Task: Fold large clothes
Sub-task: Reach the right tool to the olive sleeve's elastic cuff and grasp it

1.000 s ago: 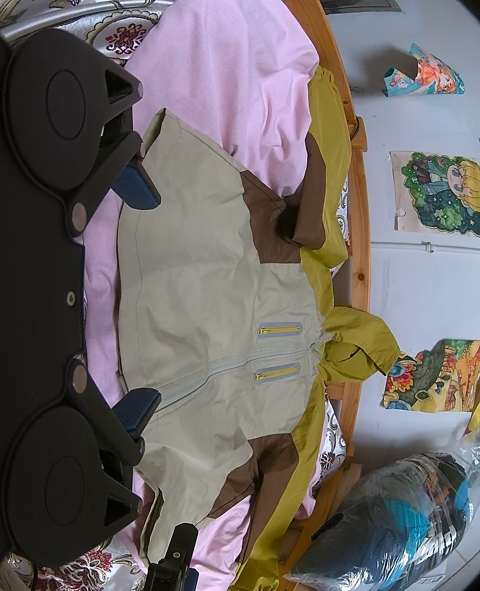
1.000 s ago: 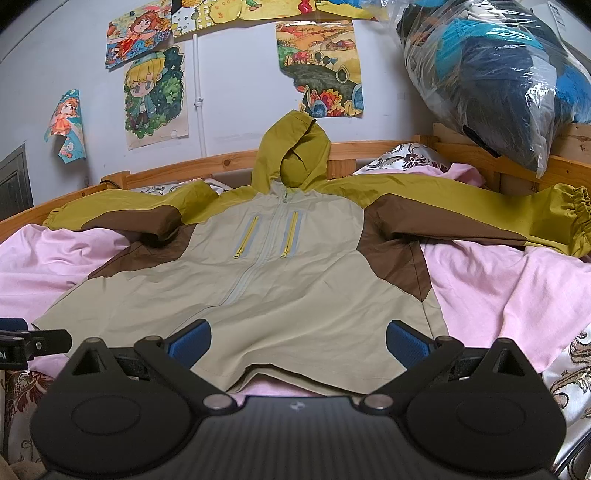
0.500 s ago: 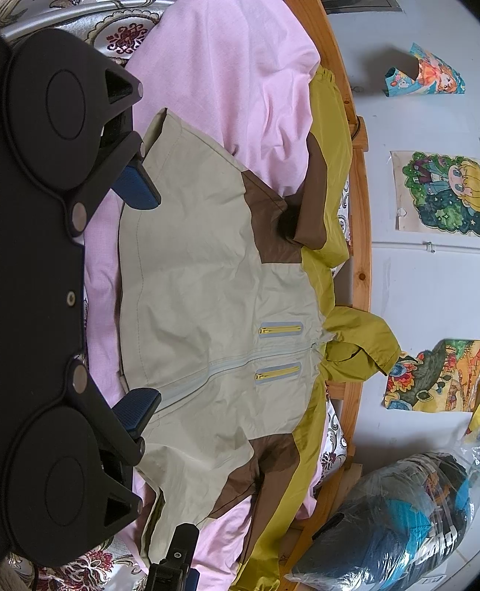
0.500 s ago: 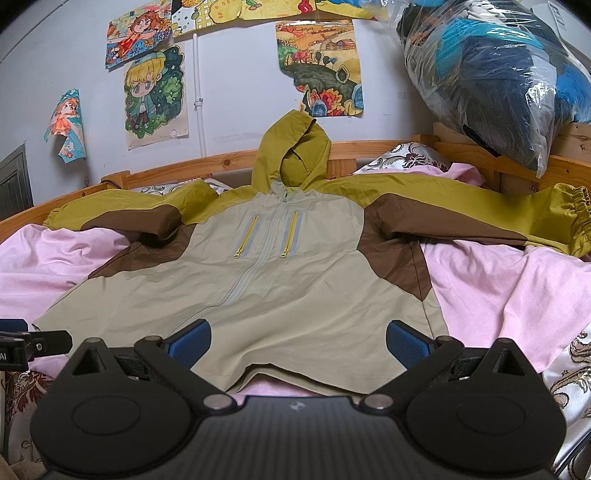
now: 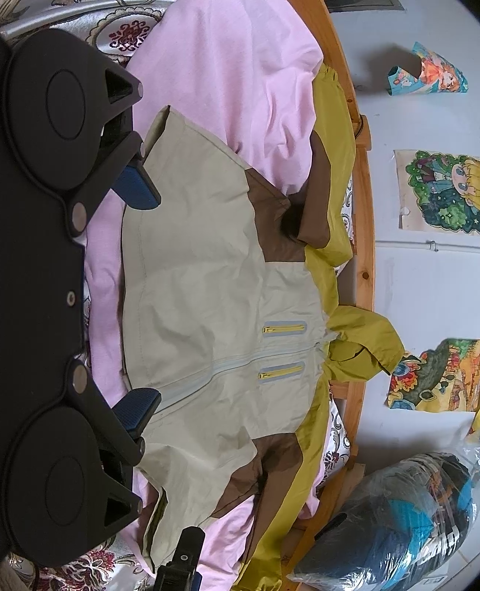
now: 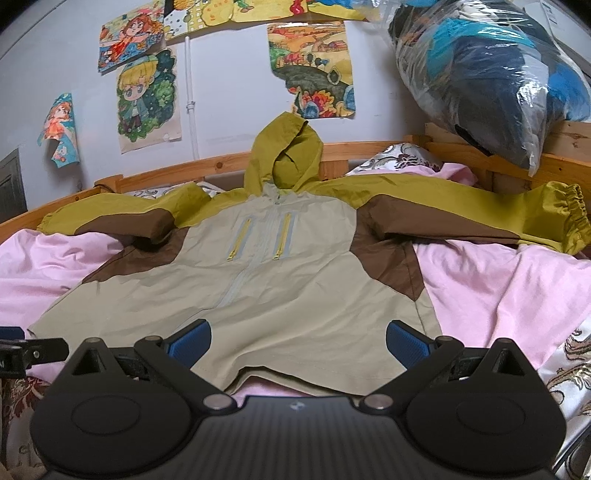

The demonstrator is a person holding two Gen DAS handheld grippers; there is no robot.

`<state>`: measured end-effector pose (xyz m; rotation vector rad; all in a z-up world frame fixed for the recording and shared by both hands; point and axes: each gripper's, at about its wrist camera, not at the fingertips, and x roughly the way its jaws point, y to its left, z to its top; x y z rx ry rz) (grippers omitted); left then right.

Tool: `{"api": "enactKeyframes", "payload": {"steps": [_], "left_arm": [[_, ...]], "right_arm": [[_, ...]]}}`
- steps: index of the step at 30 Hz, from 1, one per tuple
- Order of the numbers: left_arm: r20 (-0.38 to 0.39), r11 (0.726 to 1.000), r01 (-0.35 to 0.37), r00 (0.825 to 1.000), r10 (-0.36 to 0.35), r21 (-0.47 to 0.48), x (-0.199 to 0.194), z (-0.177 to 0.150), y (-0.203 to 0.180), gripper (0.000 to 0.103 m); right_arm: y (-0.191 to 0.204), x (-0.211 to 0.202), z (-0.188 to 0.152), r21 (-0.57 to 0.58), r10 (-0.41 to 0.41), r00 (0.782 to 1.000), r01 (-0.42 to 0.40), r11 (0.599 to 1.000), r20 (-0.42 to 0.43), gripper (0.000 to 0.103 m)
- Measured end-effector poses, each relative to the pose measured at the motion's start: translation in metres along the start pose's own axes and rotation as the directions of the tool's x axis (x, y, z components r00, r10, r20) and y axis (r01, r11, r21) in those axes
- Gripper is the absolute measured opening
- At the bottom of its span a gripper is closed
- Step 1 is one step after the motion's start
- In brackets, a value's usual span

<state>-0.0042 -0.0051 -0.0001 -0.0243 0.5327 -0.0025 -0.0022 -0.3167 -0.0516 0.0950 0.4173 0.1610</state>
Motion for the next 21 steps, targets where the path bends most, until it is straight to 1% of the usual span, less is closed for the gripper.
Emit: {"api": "enactKeyframes", "payload": {"steps": [6, 8, 10, 12, 14, 17, 18, 19, 21], "left_arm": [[-0.015, 1.000, -0.009, 1.000, 0.009, -0.004, 0.002, -0.004, -0.002, 0.102], [-0.034, 1.000, -0.019, 0.999, 0.019, -0.011, 0.008, -0.005, -0.001, 0.102], [-0.057, 0.999, -0.025, 0.998, 0.023, -0.030, 0.013, -0.003, 0.000, 0.102], [-0.071, 0.998, -0.030, 0.997, 0.026, -0.059, 0.017, 0.004, 0.003, 0.102], [-0.071, 0.996, -0.033, 0.997, 0.028, -0.081, 0.021, 0.013, 0.005, 0.102], [-0.047, 0.995, -0.037, 0.998, 0.033, -0.093, 0.024, 0.033, 0.002, 0.102], [-0.033, 0.995, -0.036, 0.999, 0.033, -0.088, 0.025, 0.041, 0.000, 0.102], [-0.022, 0.996, -0.032, 0.999, 0.030, -0.080, 0.026, 0.048, -0.003, 0.102], [0.004, 0.999, -0.019, 1.000, 0.019, -0.049, 0.026, 0.064, -0.010, 0.102]], "right_arm": [[-0.002, 0.003, 0.001, 0.021, -0.023, 1.000, 0.024, 0.999, -0.020, 0.103], [-0.008, 0.005, 0.004, 0.068, -0.020, 0.999, 0.023, 0.997, -0.045, 0.103], [-0.017, 0.010, 0.011, 0.133, -0.043, 0.994, 0.057, 0.990, -0.100, 0.103], [-0.024, 0.016, 0.022, 0.168, -0.111, 0.979, 0.140, 0.976, -0.170, 0.103], [-0.027, 0.020, 0.034, 0.166, -0.177, 0.956, 0.219, 0.962, -0.233, 0.103], [-0.030, 0.019, 0.052, 0.141, -0.242, 0.929, 0.289, 0.947, -0.279, 0.103], [-0.031, 0.017, 0.057, 0.136, -0.247, 0.929, 0.292, 0.947, -0.276, 0.103], [-0.032, 0.014, 0.061, 0.134, -0.242, 0.933, 0.284, 0.949, -0.267, 0.103], [-0.033, 0.009, 0.070, 0.141, -0.205, 0.949, 0.243, 0.960, -0.238, 0.103]]}}
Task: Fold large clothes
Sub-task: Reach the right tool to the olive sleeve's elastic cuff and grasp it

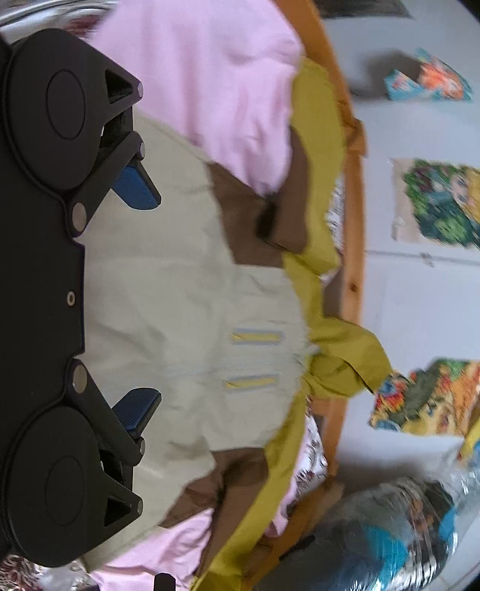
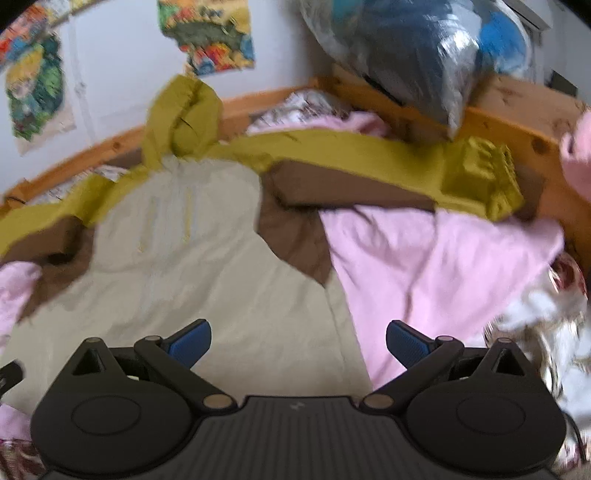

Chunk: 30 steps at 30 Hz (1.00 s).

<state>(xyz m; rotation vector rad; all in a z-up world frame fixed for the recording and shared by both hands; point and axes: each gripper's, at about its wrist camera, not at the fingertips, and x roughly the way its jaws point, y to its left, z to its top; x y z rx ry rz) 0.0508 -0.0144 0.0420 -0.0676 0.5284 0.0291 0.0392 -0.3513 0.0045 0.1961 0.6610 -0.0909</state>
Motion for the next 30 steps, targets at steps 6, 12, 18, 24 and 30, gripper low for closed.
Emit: {"api": "enactKeyframes", "payload": {"steps": [6, 12, 18, 24, 30], "left_arm": [[0.026, 0.994, 0.044, 0.999, -0.046, 0.102, 0.003, 0.045, -0.029, 0.102], [-0.023, 0.988, 0.083, 0.996, -0.080, 0.131, 0.016, 0.079, -0.047, 0.102], [-0.039, 0.983, 0.072, 0.997, -0.067, 0.167, 0.035, 0.106, -0.060, 0.102], [-0.056, 0.970, 0.084, 0.996, -0.073, 0.226, 0.064, 0.129, -0.078, 0.102], [-0.076, 0.960, 0.120, 0.992, -0.104, 0.251, 0.098, 0.141, -0.107, 0.102]], "right_arm": [[0.002, -0.008, 0.020, -0.028, 0.034, 0.998, -0.033, 0.999, 0.046, 0.103], [0.001, 0.000, 0.033, -0.033, 0.039, 0.997, -0.037, 0.999, 0.065, 0.103], [-0.003, 0.018, 0.048, -0.029, 0.029, 0.998, -0.027, 0.999, 0.062, 0.103], [-0.008, 0.043, 0.069, -0.085, -0.017, 0.997, 0.024, 0.996, 0.080, 0.103], [-0.022, 0.076, 0.092, -0.075, -0.051, 0.995, 0.058, 0.996, 0.090, 0.103]]}}
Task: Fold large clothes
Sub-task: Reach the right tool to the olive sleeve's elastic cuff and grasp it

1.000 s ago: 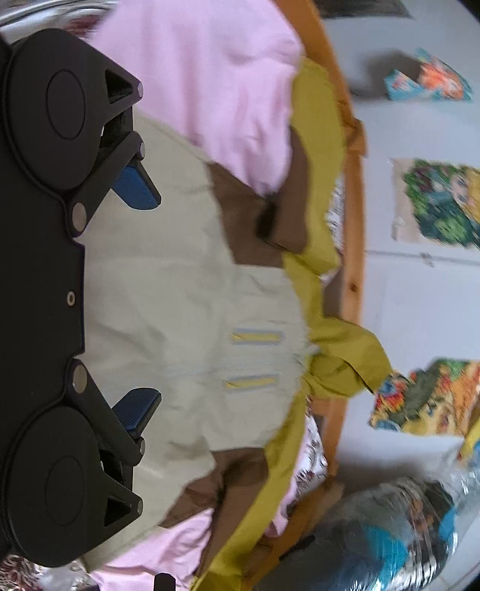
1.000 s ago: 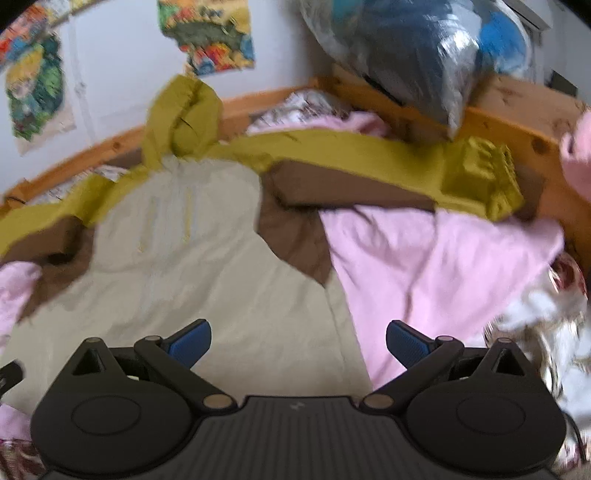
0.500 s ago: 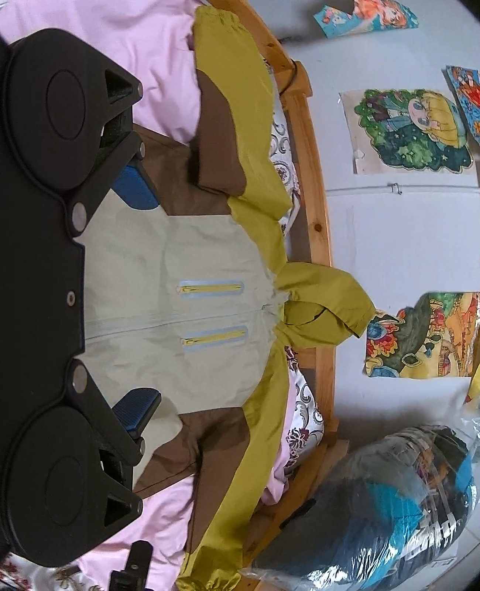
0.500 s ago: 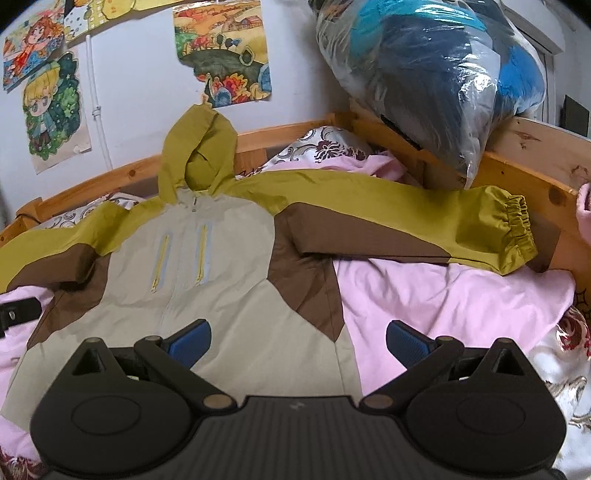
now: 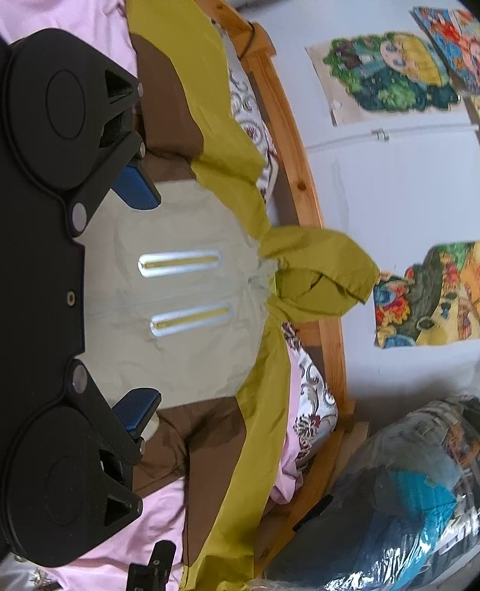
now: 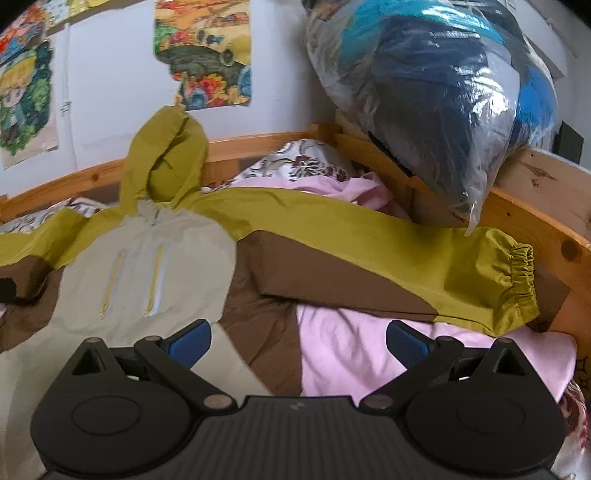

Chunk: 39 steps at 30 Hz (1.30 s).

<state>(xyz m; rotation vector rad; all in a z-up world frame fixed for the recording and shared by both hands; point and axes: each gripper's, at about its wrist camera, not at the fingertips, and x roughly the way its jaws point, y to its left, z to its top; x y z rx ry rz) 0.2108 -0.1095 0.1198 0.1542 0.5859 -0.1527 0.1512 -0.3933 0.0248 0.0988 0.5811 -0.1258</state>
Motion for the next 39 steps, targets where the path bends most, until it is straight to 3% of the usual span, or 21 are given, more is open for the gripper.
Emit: {"api": "enactKeyframes", "payload": {"steps": [7, 13, 17, 20, 23, 24, 27, 33, 37, 39], "left_arm": [[-0.013, 0.997, 0.057, 0.998, -0.056, 0.059, 0.030, 0.008, -0.027, 0.102], [-0.007, 0.990, 0.108, 0.994, -0.107, 0.089, 0.062, -0.013, -0.032, 0.102], [-0.058, 0.988, 0.130, 0.990, -0.125, 0.083, 0.093, -0.024, -0.029, 0.102], [-0.095, 0.984, 0.146, 0.986, -0.136, 0.102, 0.113, -0.026, -0.022, 0.102], [-0.119, 0.977, 0.159, 0.983, -0.143, 0.141, 0.129, -0.029, -0.011, 0.102], [-0.118, 0.976, 0.160, 0.983, -0.144, 0.147, 0.133, -0.030, -0.008, 0.102], [-0.094, 0.973, 0.167, 0.984, -0.154, 0.159, 0.147, -0.032, 0.000, 0.102], [-0.108, 0.969, 0.215, 0.973, -0.202, 0.120, 0.186, -0.029, -0.002, 0.102], [-0.083, 0.969, 0.230, 0.971, -0.222, 0.094, 0.203, -0.025, -0.006, 0.102], [-0.073, 0.971, 0.220, 0.974, -0.213, 0.096, 0.209, -0.022, -0.008, 0.102]], "right_arm": [[-0.020, 0.035, 0.008, 0.051, -0.046, 0.999, 0.047, 0.998, -0.020, 0.103], [-0.033, 0.055, 0.011, 0.046, -0.129, 0.990, 0.131, 0.990, -0.051, 0.103], [-0.041, 0.074, 0.012, 0.026, -0.186, 0.980, 0.188, 0.982, -0.065, 0.103], [-0.052, 0.077, 0.005, 0.063, -0.224, 0.974, 0.223, 0.973, 0.014, 0.103], [-0.073, 0.066, -0.010, 0.164, -0.318, 0.934, 0.292, 0.942, 0.164, 0.103], [-0.082, 0.064, -0.016, 0.207, -0.367, 0.910, 0.327, 0.922, 0.194, 0.103], [-0.105, 0.066, -0.022, 0.277, -0.473, 0.861, 0.416, 0.866, 0.187, 0.102], [-0.151, 0.086, -0.022, 0.390, -0.517, 0.854, 0.457, 0.799, 0.056, 0.091], [-0.169, 0.101, -0.020, 0.413, -0.541, 0.841, 0.482, 0.773, 0.031, 0.086], [-0.174, 0.104, -0.018, 0.417, -0.559, 0.829, 0.497, 0.761, 0.032, 0.071]]}}
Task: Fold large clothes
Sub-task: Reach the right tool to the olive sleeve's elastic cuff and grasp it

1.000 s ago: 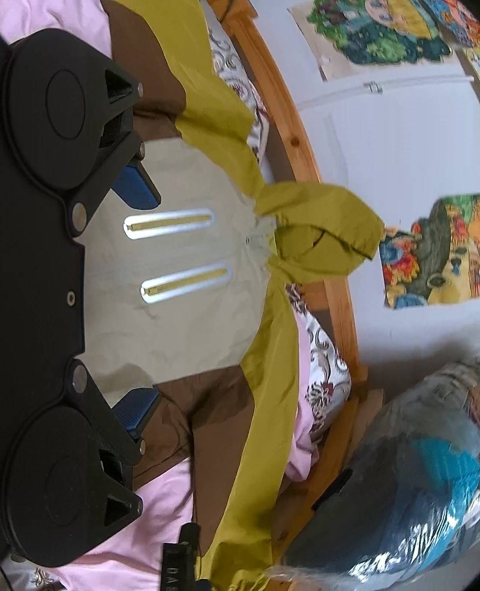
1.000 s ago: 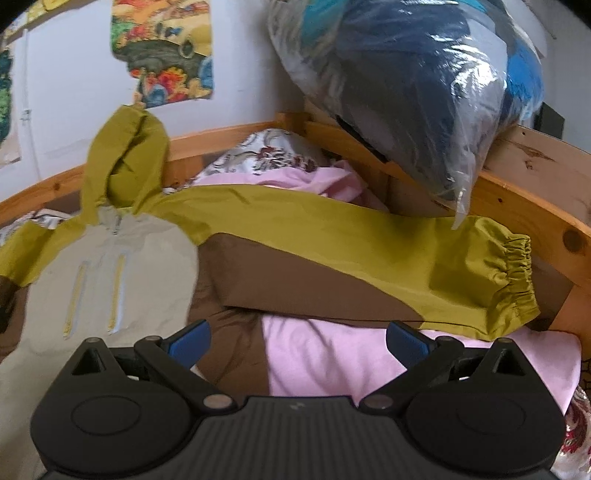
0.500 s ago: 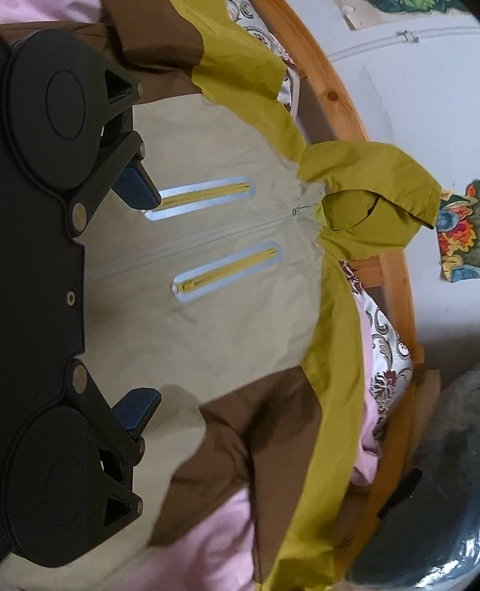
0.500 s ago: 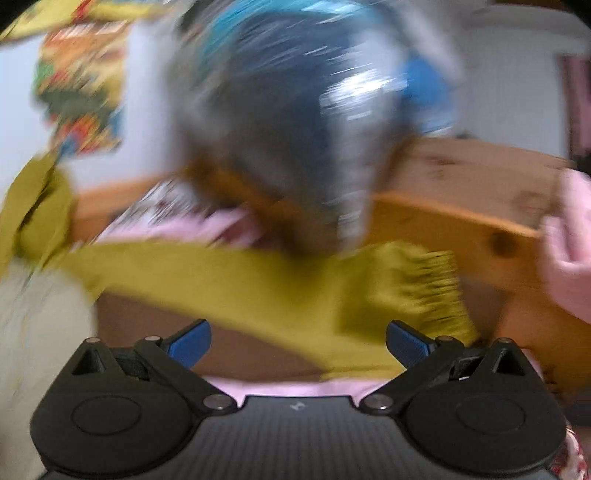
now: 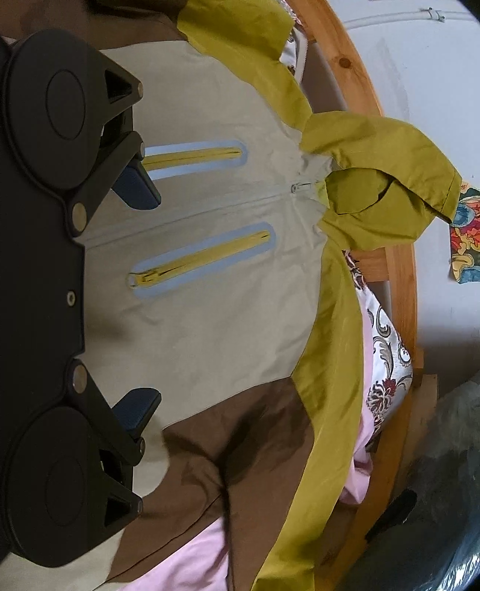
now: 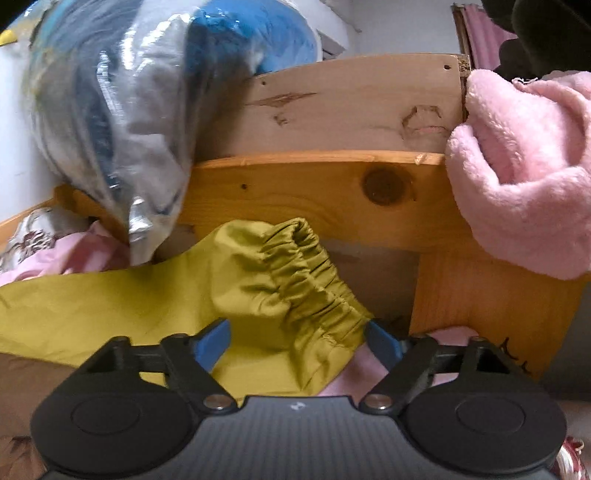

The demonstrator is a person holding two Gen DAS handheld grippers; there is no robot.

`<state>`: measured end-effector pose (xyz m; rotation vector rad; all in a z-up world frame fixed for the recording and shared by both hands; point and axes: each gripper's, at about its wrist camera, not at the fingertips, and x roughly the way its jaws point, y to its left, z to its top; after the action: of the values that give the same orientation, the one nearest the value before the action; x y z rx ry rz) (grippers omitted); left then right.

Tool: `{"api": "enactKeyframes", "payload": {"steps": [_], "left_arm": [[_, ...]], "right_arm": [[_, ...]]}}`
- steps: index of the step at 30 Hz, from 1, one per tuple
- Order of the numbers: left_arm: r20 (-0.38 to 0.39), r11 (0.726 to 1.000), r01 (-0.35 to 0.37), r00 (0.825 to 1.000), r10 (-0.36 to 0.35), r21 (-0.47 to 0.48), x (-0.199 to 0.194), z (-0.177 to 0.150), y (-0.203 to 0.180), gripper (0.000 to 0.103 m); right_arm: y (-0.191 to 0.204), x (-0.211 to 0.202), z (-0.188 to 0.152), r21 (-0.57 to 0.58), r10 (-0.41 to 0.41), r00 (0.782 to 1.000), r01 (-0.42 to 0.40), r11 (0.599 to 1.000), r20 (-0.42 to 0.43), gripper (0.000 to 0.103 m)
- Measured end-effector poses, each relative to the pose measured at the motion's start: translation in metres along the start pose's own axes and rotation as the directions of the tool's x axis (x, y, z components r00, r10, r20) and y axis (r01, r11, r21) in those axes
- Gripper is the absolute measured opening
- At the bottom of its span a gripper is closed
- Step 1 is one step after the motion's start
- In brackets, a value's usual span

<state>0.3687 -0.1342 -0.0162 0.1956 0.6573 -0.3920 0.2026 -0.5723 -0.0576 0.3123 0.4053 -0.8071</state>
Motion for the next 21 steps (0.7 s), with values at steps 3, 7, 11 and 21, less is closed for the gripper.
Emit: {"api": "enactKeyframes", "payload": {"steps": [3, 7, 11, 21], "left_arm": [[0.029, 1.000, -0.021, 0.999, 0.021, -0.001, 0.003, 0.005, -0.001, 0.102], [0.078, 0.999, -0.017, 0.997, 0.019, -0.027, 0.002, 0.009, 0.000, 0.102], [0.089, 0.997, 0.018, 0.996, -0.012, -0.070, 0.001, 0.008, 0.004, 0.102], [0.047, 0.994, 0.057, 0.997, -0.052, -0.088, 0.000, -0.001, 0.005, 0.102]], "right_arm": [[0.004, 0.000, -0.001, -0.041, -0.043, 0.999, 0.043, 0.998, 0.001, 0.039], [0.015, -0.014, -0.004, -0.133, -0.052, 0.998, 0.058, 0.989, 0.043, 0.008], [0.015, -0.024, -0.002, -0.188, -0.063, 0.996, 0.074, 0.979, 0.064, 0.029], [0.020, 0.000, 0.032, -0.325, -0.024, 0.999, 0.030, 0.945, 0.023, 0.029]]}}
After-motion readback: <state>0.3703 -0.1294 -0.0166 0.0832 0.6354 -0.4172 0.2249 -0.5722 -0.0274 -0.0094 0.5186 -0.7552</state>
